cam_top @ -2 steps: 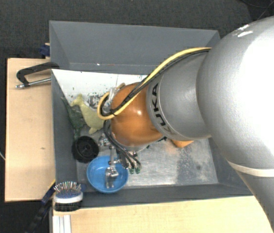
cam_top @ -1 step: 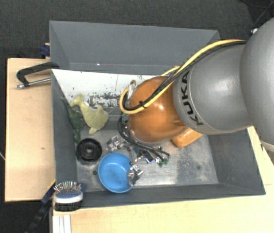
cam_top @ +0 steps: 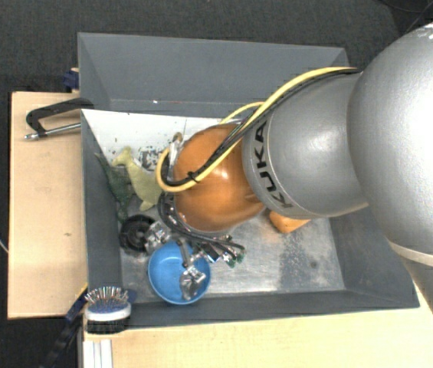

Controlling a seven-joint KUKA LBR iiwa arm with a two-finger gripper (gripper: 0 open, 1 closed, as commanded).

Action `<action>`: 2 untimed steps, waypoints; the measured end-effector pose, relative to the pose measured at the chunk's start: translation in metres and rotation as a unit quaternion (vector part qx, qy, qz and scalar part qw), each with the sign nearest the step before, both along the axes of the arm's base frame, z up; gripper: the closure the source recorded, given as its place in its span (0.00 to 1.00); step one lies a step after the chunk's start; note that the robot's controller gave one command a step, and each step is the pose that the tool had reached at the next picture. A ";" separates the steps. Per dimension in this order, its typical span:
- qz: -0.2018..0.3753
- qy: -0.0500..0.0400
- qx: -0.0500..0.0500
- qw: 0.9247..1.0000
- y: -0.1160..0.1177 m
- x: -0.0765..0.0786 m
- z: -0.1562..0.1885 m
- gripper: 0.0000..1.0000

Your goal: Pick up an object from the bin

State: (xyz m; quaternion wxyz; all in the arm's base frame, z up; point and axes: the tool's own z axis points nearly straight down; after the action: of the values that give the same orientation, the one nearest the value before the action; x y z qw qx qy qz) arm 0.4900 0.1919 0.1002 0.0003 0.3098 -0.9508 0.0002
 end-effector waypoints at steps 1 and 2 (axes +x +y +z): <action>0.201 -0.003 0.002 0.980 0.006 0.003 -0.028 0.00; 0.200 -0.002 0.002 0.980 0.008 0.004 -0.027 0.00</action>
Offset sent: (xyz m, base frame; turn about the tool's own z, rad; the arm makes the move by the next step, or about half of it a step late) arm 0.0016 0.0044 -0.0302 -0.4045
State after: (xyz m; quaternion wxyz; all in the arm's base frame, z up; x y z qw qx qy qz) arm 0.4942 0.1995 0.0729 -0.0026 0.4935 -0.8698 -0.0010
